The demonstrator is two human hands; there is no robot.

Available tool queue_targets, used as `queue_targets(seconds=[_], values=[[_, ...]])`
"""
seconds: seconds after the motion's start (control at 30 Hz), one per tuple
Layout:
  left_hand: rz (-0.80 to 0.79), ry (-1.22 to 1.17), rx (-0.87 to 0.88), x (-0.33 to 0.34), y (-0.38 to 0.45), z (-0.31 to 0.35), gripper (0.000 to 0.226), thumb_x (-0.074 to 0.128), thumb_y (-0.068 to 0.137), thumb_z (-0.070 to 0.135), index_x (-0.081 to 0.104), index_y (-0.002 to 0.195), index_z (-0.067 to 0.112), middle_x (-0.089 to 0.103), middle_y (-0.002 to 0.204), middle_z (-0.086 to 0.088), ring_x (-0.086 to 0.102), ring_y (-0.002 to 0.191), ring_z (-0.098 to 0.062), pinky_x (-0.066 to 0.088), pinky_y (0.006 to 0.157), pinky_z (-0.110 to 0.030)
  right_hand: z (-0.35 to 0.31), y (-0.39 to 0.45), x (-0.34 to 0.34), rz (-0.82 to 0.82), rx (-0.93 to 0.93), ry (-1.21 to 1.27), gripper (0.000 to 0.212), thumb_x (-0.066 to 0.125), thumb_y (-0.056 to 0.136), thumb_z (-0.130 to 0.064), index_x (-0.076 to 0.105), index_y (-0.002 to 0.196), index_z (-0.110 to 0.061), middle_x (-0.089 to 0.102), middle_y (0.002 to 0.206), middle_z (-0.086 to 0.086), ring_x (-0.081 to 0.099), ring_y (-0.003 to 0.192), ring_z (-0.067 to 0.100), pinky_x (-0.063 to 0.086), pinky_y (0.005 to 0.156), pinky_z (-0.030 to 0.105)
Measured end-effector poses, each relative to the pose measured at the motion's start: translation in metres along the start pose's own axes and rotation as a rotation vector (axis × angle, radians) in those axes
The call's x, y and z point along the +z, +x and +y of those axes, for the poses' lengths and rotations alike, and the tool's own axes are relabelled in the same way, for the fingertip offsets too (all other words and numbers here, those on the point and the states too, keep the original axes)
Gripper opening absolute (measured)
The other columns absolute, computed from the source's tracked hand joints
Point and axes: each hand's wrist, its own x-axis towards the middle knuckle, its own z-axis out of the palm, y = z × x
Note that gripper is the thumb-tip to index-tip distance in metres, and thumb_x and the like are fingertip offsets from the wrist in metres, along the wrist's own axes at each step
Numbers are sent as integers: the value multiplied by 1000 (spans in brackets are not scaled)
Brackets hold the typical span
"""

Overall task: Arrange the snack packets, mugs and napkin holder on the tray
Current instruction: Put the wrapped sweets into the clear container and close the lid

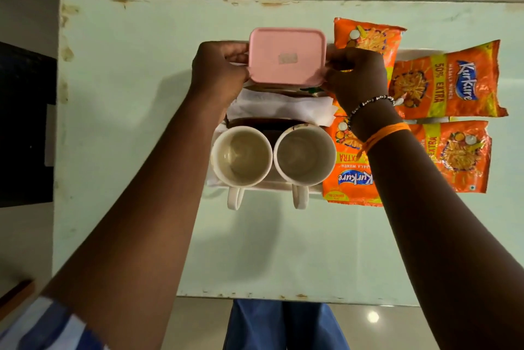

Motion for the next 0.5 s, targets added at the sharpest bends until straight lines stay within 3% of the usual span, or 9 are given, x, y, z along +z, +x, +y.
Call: queue_targets(seconds=[0.2, 0.33, 0.5], values=[[-34, 57, 21, 2, 7, -11, 49, 65, 75, -4, 58, 122, 8, 68, 112, -9, 64, 98, -12, 52, 91, -28, 8, 1, 9, 26, -53, -160, 29, 52, 83, -4, 68, 107, -9, 70, 109, 16, 62, 105, 29, 47, 88, 31], [-58, 82, 9, 4, 10, -17, 51, 68, 75, -2, 57, 124, 9, 68, 113, -7, 63, 100, -11, 50, 93, -27, 9, 0, 11, 20, -54, -170, 31, 51, 82, -1, 69, 106, -9, 70, 106, 17, 63, 101, 29, 49, 87, 32], [-26, 84, 13, 7, 11, -21, 42, 59, 82, 1, 58, 122, 12, 69, 113, -4, 63, 99, -10, 50, 93, -26, 10, 2, 11, 4, -49, -179, 31, 51, 83, -2, 68, 107, -10, 70, 107, 16, 63, 101, 28, 50, 87, 30]])
